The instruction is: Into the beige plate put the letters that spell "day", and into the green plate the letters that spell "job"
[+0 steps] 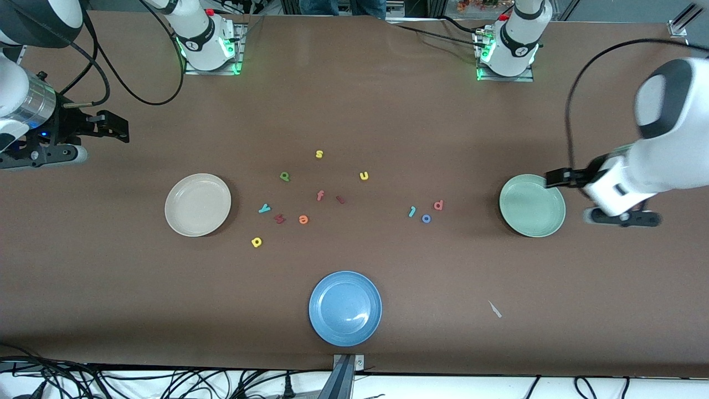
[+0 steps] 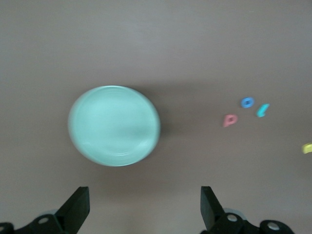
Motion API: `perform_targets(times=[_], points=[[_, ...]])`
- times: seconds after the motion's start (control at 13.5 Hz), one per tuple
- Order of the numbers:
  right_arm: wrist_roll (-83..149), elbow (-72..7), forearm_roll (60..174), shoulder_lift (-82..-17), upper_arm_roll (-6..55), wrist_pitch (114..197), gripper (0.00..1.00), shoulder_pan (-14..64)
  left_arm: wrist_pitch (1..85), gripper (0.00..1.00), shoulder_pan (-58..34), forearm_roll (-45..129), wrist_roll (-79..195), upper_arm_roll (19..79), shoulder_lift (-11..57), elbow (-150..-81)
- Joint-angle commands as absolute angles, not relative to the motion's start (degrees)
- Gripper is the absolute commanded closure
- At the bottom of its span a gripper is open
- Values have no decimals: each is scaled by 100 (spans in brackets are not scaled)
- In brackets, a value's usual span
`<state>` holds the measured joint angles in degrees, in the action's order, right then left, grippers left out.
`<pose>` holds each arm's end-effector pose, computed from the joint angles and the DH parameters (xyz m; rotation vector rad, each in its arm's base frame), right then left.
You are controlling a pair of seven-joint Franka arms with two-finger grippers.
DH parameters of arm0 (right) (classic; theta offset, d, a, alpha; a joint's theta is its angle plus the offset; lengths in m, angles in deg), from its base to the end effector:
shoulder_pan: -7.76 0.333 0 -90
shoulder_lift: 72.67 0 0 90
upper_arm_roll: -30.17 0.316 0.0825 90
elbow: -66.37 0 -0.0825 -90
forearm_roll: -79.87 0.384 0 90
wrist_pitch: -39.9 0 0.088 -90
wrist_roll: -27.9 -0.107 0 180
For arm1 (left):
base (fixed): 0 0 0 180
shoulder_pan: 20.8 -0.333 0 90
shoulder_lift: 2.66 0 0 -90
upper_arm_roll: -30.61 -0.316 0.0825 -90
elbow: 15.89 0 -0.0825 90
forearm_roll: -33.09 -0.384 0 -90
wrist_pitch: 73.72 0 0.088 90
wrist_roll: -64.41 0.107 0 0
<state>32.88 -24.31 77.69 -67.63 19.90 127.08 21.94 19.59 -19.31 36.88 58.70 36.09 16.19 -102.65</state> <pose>0.5698 0.0388 0.5664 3.0715 0.2395 -0.2286 0.6306 -0.0767 0.4595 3.0502 -0.0142 -0.3409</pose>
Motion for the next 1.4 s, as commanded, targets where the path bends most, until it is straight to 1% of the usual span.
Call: perform_targets(times=[0.0,0.15,0.37,0.52,0.59,0.74,0.89,0.96,1.03,1.11,1.33], points=[[3370,-2372,7829,-6784,1997,12638,0,2156,2977,0,-1502,4003,5143,3589,1615,-11086],[3370,-2372,7812,-6775,1997,12647,0,2156,3743,0,-1220,3995,4728,3597,1816,-11527],[3361,-2372,7864,-6775,1989,12682,0,2121,4070,1,-921,3995,4455,3597,2422,-11520],[3352,-2380,7917,-6775,1989,12665,0,2112,4675,1,-719,3960,4052,3597,2782,-11520],[3343,-2398,7926,-6775,1997,12638,0,2130,4834,1,-622,3960,3919,3597,2941,-11520],[3343,-2459,8013,-6775,2006,12603,0,2139,5124,7,-577,3951,3822,3597,3196,-11529],[3352,-2477,8259,-6775,2006,12594,0,2139,5266,8,-481,3942,3804,3589,3320,-11546],[3326,-2477,8260,-6775,2015,12594,0,2165,5267,16,-472,3942,3804,3589,3320,-11547],[3274,-2477,8260,-6732,2032,12603,0,2200,5284,21,-463,3925,3804,3589,3338,-11547],[3247,-2460,8268,-6653,2076,12664,0,2235,5363,22,-463,3924,3804,3580,3390,-11547],[3090,-2416,8523,-6232,2076,12970,0,2402,5390,21,-472,3924,3786,3589,3452,-11547]])
